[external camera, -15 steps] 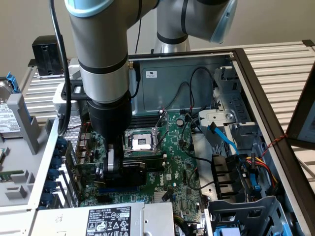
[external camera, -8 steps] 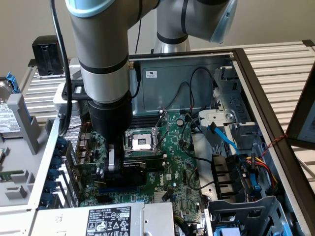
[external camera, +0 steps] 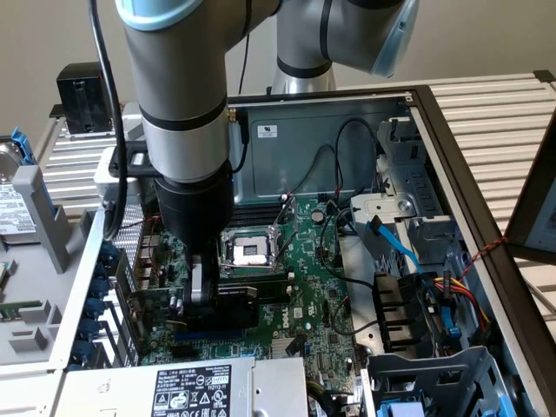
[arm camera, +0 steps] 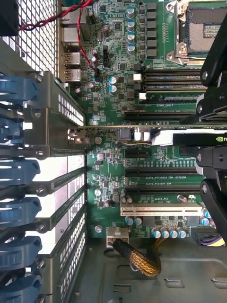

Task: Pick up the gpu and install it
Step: 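Insert the gpu into the slot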

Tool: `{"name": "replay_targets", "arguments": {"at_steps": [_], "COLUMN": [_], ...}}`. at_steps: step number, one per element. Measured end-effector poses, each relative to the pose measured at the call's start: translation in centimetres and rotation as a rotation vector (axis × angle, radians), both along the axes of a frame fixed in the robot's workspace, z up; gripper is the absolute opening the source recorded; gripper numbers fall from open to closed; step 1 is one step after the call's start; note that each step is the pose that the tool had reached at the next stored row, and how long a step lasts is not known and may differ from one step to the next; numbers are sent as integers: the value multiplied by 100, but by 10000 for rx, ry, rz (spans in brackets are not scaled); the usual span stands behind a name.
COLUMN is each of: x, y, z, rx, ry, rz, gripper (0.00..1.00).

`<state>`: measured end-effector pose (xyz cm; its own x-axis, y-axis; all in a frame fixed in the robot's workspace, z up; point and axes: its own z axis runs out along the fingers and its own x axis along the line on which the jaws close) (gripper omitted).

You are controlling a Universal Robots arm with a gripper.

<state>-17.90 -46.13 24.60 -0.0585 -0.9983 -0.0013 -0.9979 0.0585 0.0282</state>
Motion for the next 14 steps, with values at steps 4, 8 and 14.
{"name": "replay_targets", "arguments": {"at_steps": [4,8,14], "x": [-2,-2,-2], "y": [-1,-1,-1], "z": [0,-4,-11], "rx": [-1,-1,0], "ry": [1,1,1], "rz": [18,25,33], "gripper": [27,27,27]}}
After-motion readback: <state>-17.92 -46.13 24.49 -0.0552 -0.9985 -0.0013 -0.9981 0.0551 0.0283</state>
